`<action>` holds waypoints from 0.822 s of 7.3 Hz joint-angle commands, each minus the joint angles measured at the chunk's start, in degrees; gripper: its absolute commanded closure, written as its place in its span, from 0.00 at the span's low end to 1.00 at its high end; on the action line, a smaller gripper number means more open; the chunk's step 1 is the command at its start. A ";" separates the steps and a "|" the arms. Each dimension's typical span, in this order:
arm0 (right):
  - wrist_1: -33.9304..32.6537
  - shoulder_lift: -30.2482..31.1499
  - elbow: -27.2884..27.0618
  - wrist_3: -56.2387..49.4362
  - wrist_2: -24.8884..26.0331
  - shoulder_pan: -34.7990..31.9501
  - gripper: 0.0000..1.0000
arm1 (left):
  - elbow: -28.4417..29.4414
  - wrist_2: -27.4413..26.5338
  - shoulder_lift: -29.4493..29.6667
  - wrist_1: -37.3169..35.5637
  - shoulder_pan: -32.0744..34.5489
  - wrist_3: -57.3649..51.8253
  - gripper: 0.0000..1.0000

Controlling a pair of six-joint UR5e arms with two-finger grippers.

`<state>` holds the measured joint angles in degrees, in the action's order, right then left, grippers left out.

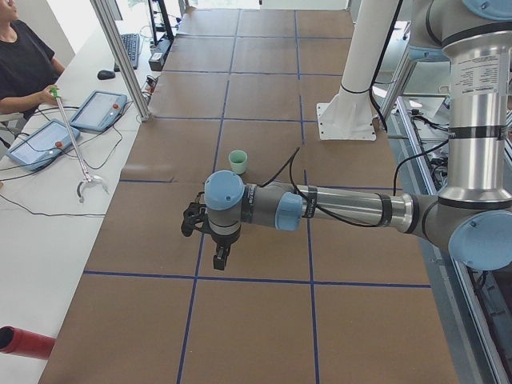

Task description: Stack cups

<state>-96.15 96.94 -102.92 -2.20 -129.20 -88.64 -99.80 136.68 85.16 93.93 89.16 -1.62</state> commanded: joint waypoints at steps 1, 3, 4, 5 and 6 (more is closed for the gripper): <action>0.00 0.00 0.00 0.00 0.00 -0.04 0.00 | -1.00 -0.10 0.00 -0.15 0.22 0.03 0.00; 0.00 0.00 0.00 0.00 0.00 0.05 0.00 | -1.19 0.25 -0.87 -0.15 0.40 0.74 0.00; 0.00 0.00 0.00 0.00 0.00 0.05 0.00 | -1.02 0.16 -0.96 0.11 0.31 0.74 0.00; 0.00 0.00 0.00 0.00 0.00 0.05 0.00 | -0.93 0.25 -0.53 0.20 0.14 4.22 0.00; 0.00 0.00 0.00 0.00 0.00 0.05 0.00 | -0.58 0.16 -0.26 1.33 -0.38 9.74 0.00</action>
<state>-96.15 96.94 -102.92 -2.20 -129.20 -88.60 -100.67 136.88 84.61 94.37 89.23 2.86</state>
